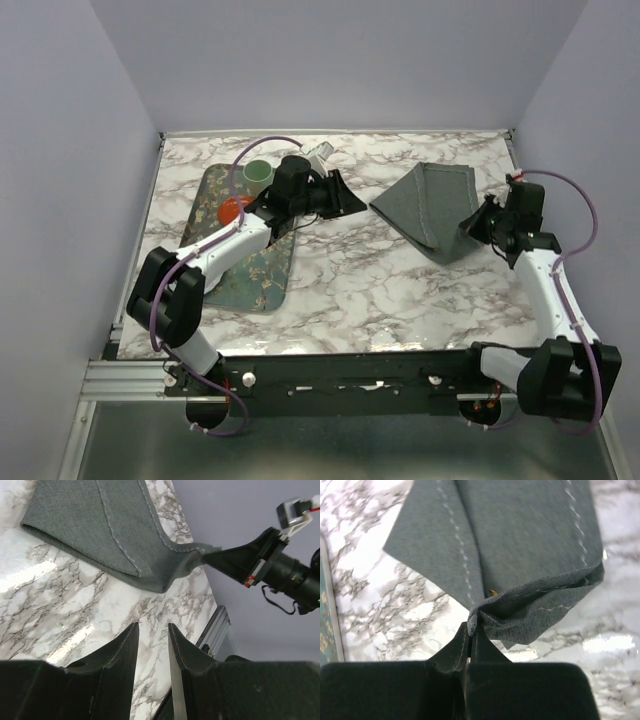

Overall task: Fold the napkin, place the utensils inside, and roll it up
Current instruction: Fold the napkin

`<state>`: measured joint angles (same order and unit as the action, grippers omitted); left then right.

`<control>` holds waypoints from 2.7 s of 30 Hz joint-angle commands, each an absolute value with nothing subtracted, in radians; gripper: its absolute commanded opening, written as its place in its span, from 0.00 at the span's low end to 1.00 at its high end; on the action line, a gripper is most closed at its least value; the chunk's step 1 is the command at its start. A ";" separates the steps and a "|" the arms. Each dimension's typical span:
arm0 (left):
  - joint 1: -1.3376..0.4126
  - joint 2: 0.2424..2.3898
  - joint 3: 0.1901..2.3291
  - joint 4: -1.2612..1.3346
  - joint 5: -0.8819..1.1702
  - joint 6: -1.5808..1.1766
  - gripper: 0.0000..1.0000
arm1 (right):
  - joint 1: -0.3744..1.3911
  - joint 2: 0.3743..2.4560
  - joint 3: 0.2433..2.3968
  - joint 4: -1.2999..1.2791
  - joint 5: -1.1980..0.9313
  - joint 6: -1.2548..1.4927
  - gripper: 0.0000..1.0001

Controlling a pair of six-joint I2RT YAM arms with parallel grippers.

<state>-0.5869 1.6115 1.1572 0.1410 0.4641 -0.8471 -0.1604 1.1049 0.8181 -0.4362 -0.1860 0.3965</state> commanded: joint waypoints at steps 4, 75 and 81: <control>-0.591 1.601 1.190 0.071 0.403 -0.795 0.38 | -0.002 1.296 1.008 -0.377 -0.284 0.227 0.01; -0.611 1.876 1.373 0.040 0.377 -0.811 0.38 | 0.190 1.833 1.341 -0.230 -0.350 0.225 0.02; -0.609 1.930 1.411 0.048 0.387 -0.828 0.37 | 0.196 1.891 1.371 -0.239 -0.373 0.221 0.04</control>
<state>-0.6044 1.9011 1.3678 0.0212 0.3817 -0.8116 0.1844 1.8473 1.3277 -0.2451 -0.3336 0.2169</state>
